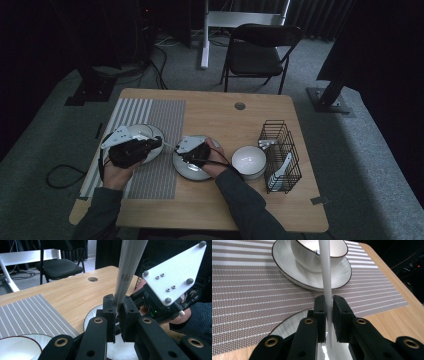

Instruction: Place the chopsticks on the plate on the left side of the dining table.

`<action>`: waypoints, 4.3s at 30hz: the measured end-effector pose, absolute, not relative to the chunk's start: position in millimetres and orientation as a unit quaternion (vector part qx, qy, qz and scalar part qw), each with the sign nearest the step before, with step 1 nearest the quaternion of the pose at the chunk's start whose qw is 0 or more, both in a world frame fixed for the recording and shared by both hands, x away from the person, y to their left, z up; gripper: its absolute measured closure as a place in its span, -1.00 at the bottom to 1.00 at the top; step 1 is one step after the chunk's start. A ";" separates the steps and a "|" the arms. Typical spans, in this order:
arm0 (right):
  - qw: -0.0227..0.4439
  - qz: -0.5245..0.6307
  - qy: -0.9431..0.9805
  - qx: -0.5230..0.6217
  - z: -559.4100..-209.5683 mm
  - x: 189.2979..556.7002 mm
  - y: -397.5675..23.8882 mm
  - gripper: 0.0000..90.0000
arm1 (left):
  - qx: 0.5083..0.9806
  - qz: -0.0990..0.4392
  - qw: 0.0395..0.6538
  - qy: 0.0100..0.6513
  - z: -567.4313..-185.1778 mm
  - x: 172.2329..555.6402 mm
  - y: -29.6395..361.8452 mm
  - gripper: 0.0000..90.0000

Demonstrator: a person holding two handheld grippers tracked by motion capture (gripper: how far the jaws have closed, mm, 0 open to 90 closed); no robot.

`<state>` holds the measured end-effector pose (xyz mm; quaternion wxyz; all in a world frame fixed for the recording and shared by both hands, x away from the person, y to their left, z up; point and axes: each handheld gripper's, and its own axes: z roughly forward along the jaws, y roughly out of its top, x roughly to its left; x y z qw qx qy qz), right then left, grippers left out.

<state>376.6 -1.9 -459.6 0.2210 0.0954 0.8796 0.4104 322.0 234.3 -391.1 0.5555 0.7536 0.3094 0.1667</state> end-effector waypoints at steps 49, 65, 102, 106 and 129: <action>0.230 0.387 0.889 0.089 -464.4 366.5 0.6 0.92 | 0.752 0.218 0.544 0.303 -398.4 318.0 226.1 0.84; 0.224 0.402 0.886 0.054 -456.2 357.1 5.8 0.92 | 0.733 0.240 0.530 0.352 -418.6 321.4 257.8 0.80; 0.194 0.346 0.918 0.012 -473.1 372.5 70.2 0.92 | 0.716 0.247 0.495 0.425 -457.5 311.9 305.3 0.67; 0.194 0.337 0.921 0.010 -475.7 373.8 74.3 0.92 | 0.719 0.244 0.487 0.432 -464.7 309.6 308.4 0.67; 0.214 0.301 0.929 -0.001 -483.1 377.8 82.8 0.91 | 0.737 0.224 0.450 0.453 -496.6 316.9 300.8 0.78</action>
